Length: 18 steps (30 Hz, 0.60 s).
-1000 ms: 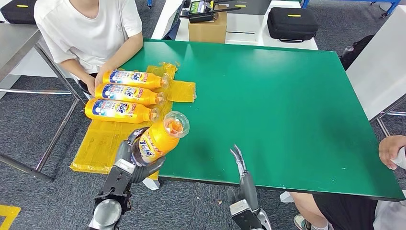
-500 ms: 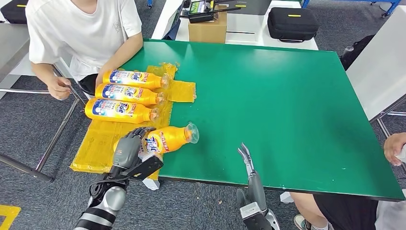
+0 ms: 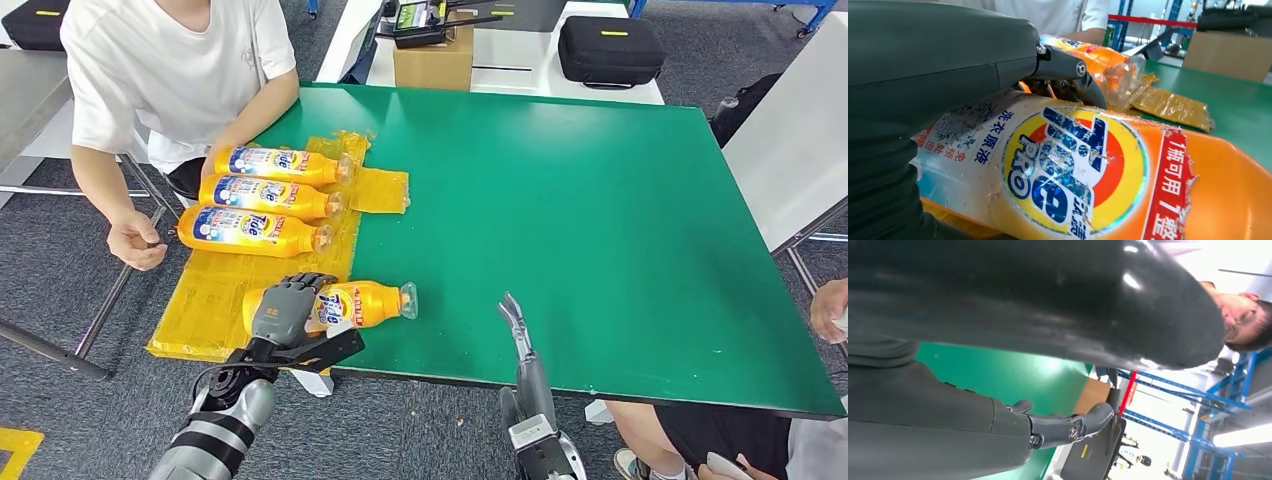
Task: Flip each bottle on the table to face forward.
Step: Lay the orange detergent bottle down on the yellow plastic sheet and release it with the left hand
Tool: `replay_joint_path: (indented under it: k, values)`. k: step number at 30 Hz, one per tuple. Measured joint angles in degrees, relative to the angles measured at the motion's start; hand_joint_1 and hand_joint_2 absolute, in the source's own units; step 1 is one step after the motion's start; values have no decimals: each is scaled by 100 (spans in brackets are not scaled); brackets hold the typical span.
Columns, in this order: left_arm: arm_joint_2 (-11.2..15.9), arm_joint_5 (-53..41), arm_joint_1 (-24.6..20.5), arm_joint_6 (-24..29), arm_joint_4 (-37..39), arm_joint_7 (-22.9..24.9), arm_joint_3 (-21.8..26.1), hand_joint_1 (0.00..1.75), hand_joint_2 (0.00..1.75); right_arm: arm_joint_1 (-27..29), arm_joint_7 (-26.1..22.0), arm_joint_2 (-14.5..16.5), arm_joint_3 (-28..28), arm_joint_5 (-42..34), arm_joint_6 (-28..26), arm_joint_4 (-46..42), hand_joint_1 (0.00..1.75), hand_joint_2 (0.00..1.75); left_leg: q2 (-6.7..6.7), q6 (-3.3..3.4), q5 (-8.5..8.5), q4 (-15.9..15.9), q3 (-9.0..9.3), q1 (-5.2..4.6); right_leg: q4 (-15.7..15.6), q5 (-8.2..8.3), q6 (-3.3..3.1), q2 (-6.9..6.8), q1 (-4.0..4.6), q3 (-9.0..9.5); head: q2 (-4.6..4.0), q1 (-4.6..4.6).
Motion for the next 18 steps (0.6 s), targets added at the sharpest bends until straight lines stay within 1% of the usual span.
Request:
replay_joint_path:
  k: [2,4,5,6,7,9,15,17,18]
  values:
    - [-2,-32,-254,-23,350,10,-8,84,175,-14,0,46,-13,-119,15,-18,0,0,-1,-1,1,0,6,0,0,0,0,-1,0,7,0,1]
    - [-3,-87,-440,-65,595,27,-18,53,175,-17,0,81,-23,-176,32,-22,0,0,0,-1,1,0,12,0,1,0,0,0,0,13,0,1]
    - [-3,-131,-512,-87,696,42,-26,33,175,-17,0,93,-25,-182,33,-22,0,0,0,-1,1,0,14,0,1,0,0,0,0,15,0,-1]
    - [-3,-166,-565,-100,774,54,-34,18,175,-17,0,102,-25,-183,33,-22,0,0,0,-1,1,0,15,0,1,0,0,0,0,16,0,-1]
    - [-3,-197,-618,-120,854,67,-41,7,175,-17,0,109,-25,-189,33,-22,0,0,0,-1,1,0,16,0,1,0,0,0,0,16,0,-1]
    - [-5,-230,-709,-188,995,97,-52,0,175,-17,0,116,-25,-226,33,-22,0,0,0,-1,1,0,16,0,1,0,0,0,0,17,0,0]
    - [-26,-165,-878,-493,1296,106,-81,0,175,-16,0,117,-67,-330,32,-25,0,0,-2,-1,1,0,17,0,0,0,0,-1,-1,19,0,0]
    - [-42,143,-927,-722,1337,-69,-56,0,175,-16,0,115,-92,-335,27,-25,0,0,-8,-1,1,0,19,0,0,-1,0,-5,-1,24,-1,-1]
    - [-54,416,-945,-916,1336,-245,-23,0,175,-16,0,113,-103,-348,21,-25,0,0,-13,-1,1,0,22,0,0,-1,0,-9,-1,28,-1,-1]
